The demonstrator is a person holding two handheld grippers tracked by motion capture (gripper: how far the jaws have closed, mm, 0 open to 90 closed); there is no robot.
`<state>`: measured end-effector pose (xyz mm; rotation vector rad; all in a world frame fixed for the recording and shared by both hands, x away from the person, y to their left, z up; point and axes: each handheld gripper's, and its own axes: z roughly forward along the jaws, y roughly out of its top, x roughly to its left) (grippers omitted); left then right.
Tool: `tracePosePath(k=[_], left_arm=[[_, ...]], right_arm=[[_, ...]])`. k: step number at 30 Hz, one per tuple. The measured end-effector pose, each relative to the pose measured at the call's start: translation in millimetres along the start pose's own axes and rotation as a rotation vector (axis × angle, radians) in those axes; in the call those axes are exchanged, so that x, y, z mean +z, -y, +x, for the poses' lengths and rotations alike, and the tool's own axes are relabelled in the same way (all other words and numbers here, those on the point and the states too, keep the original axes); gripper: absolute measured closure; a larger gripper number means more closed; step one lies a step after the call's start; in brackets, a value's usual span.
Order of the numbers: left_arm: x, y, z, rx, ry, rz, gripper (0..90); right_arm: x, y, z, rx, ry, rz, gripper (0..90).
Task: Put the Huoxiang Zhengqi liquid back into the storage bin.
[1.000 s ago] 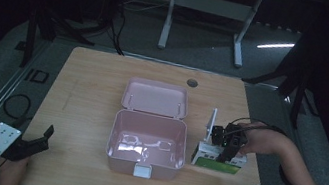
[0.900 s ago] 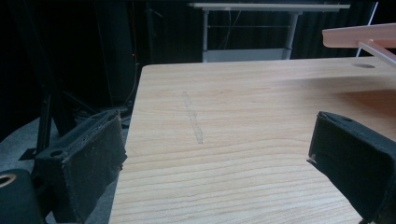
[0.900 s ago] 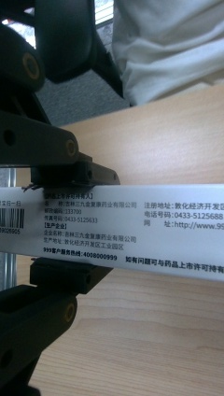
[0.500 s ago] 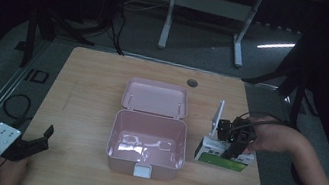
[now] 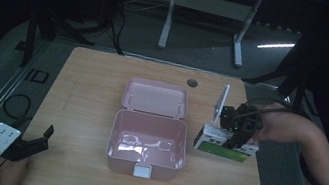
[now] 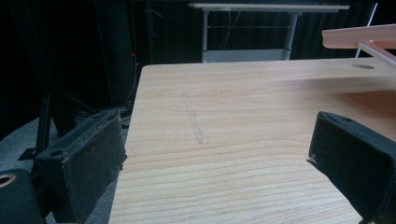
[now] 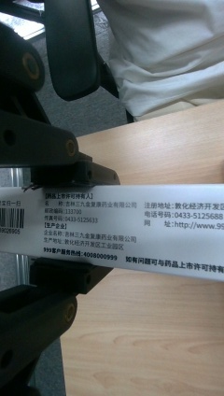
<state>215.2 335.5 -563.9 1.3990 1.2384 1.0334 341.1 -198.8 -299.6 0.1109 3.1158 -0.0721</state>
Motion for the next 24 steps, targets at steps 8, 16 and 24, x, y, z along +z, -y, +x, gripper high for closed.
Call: tracePosePath(k=[8,16,24], left_arm=[[0.0,0.1,0.0,-0.001,0.000,-0.001,3.8],[-0.1,0.1,0.2,-0.002,-0.001,-0.001,3.8],[-0.1,0.1,0.4,-0.003,0.002,-0.002,3.8]], right_arm=[[-14.8,-13.1,1.9,-0.001,-0.004,-0.002,61.9],[-20.9,-30.9,2.9,-0.016,-0.009,-0.010,61.9],[-22.8,-63.2,5.4,-0.050,-0.016,-0.009,61.9]])
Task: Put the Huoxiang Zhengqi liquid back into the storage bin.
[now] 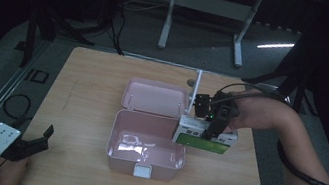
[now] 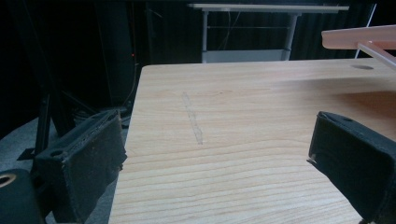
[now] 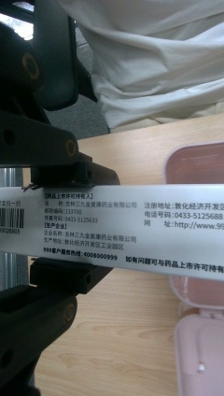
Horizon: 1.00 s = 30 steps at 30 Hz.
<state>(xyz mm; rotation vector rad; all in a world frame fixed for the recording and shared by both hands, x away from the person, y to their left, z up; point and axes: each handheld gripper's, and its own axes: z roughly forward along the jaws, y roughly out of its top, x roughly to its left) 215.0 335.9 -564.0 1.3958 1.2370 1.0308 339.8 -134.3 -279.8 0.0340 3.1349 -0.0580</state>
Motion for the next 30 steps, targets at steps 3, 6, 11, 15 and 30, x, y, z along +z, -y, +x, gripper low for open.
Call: tracePosePath(k=[3,6,11,15,30], left_arm=[[0.0,0.0,0.3,-0.001,0.002,0.000,3.8],[0.0,0.0,0.2,-0.001,0.003,0.000,3.8],[-0.2,0.1,0.2,0.002,0.003,-0.001,3.8],[-0.3,0.1,0.3,0.001,0.005,-0.001,3.8],[-0.3,0.0,0.8,-0.001,0.010,-0.001,3.8]], right_arm=[[1.6,-10.6,2.5,-0.020,0.020,0.003,61.9],[3.1,-21.6,4.5,-0.036,0.016,-0.014,61.9],[8.2,-41.8,7.9,-0.064,0.010,-0.016,61.9],[13.3,-57.3,12.2,-0.078,-0.012,-0.024,61.9],[44.6,-104.0,14.4,-0.113,-0.026,-0.018,61.9]])
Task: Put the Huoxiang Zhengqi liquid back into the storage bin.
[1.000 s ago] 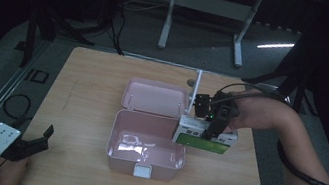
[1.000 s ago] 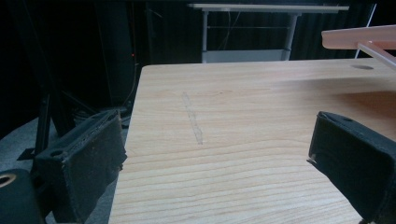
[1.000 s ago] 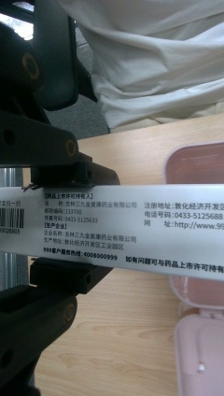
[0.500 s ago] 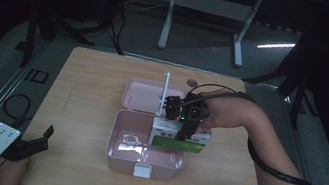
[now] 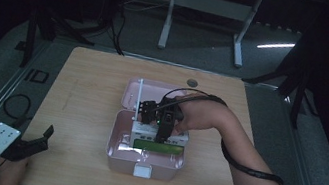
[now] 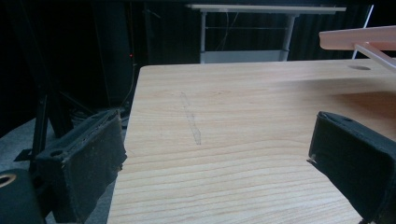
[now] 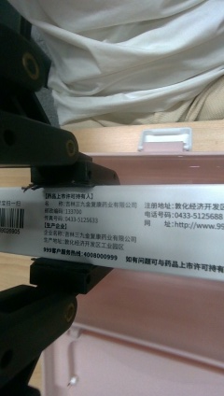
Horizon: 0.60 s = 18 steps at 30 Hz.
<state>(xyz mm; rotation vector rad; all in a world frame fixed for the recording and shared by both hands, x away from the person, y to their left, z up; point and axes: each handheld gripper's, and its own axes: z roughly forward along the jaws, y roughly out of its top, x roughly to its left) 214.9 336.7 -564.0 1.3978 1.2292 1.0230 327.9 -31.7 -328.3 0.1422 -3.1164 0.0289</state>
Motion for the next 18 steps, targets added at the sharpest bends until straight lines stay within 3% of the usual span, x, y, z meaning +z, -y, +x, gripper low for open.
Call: tracePosePath(k=[18], left_arm=[[0.2,0.0,-0.2,0.002,0.002,0.001,3.8]], right_arm=[[74.1,-3.8,-10.2,0.014,-0.066,0.035,61.9]])
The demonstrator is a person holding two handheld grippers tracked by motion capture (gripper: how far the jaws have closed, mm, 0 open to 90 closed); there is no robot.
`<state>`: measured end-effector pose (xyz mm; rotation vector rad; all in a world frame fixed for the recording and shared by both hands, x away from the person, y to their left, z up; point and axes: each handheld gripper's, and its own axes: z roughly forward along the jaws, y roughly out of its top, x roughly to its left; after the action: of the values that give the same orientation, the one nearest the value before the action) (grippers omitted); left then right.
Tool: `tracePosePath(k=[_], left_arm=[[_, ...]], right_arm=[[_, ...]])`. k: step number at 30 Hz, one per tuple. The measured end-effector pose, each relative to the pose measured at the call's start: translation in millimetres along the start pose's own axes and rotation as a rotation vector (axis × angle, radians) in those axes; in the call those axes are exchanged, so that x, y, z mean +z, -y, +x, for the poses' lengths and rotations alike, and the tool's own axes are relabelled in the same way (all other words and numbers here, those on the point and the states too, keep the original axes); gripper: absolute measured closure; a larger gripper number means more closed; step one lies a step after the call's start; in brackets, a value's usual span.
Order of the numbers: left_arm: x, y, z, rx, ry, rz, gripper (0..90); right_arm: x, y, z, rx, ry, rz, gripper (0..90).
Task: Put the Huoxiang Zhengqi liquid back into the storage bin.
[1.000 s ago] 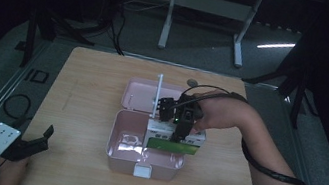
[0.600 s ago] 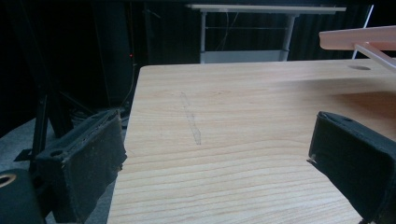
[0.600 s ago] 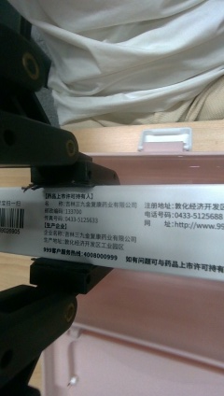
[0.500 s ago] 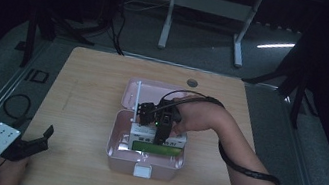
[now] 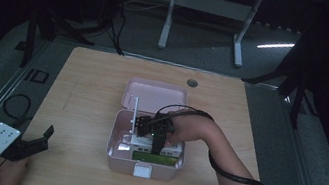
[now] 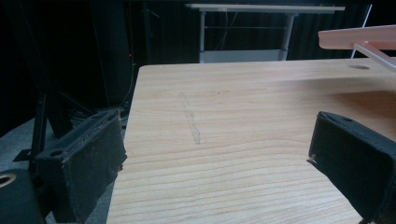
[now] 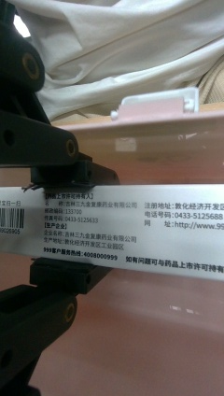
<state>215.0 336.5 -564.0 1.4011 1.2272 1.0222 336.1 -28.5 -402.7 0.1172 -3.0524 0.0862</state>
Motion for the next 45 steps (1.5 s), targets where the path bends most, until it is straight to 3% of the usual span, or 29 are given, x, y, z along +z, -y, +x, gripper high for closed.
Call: tracePosePath(k=[8,17,28,36,41,45], left_arm=[[0.0,0.1,0.2,-0.002,0.002,-0.001,3.8],[0.0,0.0,0.0,-0.001,0.001,0.000,3.8],[0.0,0.0,-0.2,0.001,0.000,0.000,3.8],[0.4,-0.1,0.1,-0.003,0.001,0.002,3.8],[0.5,-0.1,0.0,-0.004,0.001,0.000,3.8],[0.3,-0.1,-0.1,-0.002,0.000,0.001,3.8]], right_arm=[[22.5,-1.1,-0.6,-0.019,0.001,0.004,61.8],[45.0,1.4,-2.0,-0.006,-0.005,0.024,61.8],[54.9,2.5,-0.5,-0.001,-0.023,0.024,58.7],[27.9,6.9,1.2,-0.018,0.013,-0.006,51.4],[3.2,16.7,2.4,-0.006,0.040,-0.086,43.7],[-14.9,30.5,1.6,0.008,0.059,-0.154,29.7]])
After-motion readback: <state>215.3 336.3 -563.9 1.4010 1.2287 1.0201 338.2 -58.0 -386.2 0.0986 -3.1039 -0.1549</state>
